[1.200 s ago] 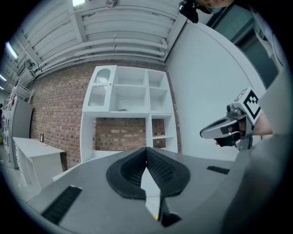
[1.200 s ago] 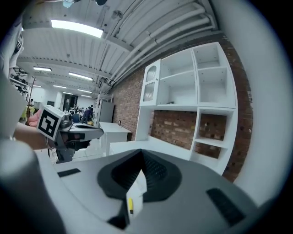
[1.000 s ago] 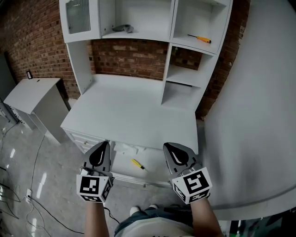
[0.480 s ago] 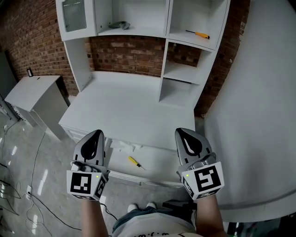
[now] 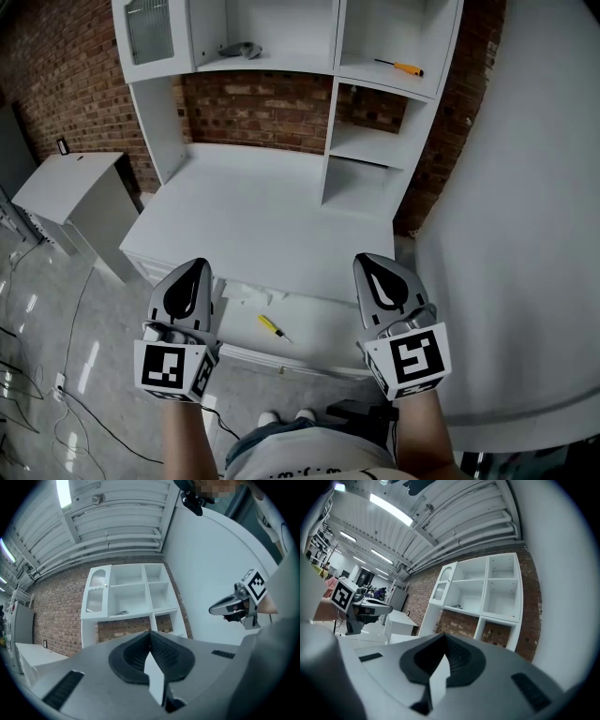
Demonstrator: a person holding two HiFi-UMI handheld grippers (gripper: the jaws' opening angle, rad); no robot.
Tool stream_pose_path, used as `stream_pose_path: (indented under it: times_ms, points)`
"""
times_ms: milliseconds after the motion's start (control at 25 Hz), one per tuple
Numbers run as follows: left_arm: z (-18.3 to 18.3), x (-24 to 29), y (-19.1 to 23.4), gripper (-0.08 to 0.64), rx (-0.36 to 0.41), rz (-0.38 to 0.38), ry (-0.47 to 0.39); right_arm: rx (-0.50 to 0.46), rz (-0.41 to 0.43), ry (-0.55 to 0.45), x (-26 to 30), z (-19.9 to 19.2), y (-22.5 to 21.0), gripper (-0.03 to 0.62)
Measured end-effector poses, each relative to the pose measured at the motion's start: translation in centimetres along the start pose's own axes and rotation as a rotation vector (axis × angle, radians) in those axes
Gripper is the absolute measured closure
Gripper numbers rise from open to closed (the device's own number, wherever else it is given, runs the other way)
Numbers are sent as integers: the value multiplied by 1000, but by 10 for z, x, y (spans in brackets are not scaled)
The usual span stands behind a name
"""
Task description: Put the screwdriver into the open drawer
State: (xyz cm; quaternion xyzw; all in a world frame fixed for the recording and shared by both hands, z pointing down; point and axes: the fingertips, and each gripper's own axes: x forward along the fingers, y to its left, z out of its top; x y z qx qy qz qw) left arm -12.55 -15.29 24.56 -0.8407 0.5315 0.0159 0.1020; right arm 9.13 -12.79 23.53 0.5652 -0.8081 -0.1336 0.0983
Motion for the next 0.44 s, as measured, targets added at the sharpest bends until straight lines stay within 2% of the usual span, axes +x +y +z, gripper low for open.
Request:
stream_pose_path:
  times_ms: [440]
  points:
    - [3, 1, -1, 548, 13, -2, 3, -2, 12, -5, 2, 3, 0, 584]
